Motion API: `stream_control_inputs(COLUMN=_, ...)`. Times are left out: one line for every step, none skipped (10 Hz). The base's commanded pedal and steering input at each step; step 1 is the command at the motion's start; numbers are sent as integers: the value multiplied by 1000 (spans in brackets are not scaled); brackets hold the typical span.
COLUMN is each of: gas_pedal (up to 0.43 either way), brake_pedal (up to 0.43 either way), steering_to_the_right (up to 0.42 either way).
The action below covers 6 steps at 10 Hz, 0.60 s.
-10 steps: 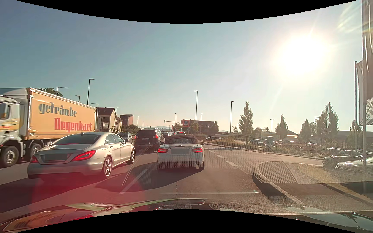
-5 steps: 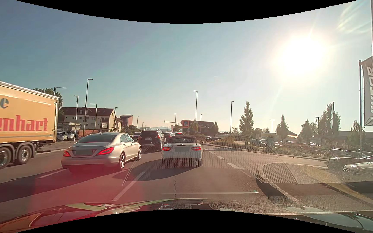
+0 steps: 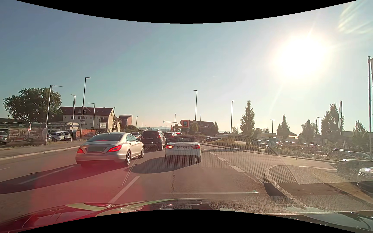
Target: Follow the waypoints while adhering to traffic rules and regulations
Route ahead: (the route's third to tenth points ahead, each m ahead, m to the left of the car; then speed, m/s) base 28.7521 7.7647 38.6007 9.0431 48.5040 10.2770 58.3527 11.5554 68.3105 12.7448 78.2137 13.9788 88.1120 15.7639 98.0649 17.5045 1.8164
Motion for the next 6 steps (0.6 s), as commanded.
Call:
stream_control_inputs(gas_pedal=220, brake_pedal=0, steering_to_the_right=11)
stream_control_inputs(gas_pedal=220, brake_pedal=0, steering_to_the_right=12)
stream_control_inputs(gas_pedal=220, brake_pedal=0, steering_to_the_right=12)
stream_control_inputs(gas_pedal=220, brake_pedal=0, steering_to_the_right=11)
stream_control_inputs(gas_pedal=220, brake_pedal=0, steering_to_the_right=10)
stream_control_inputs(gas_pedal=220, brake_pedal=0, steering_to_the_right=8)
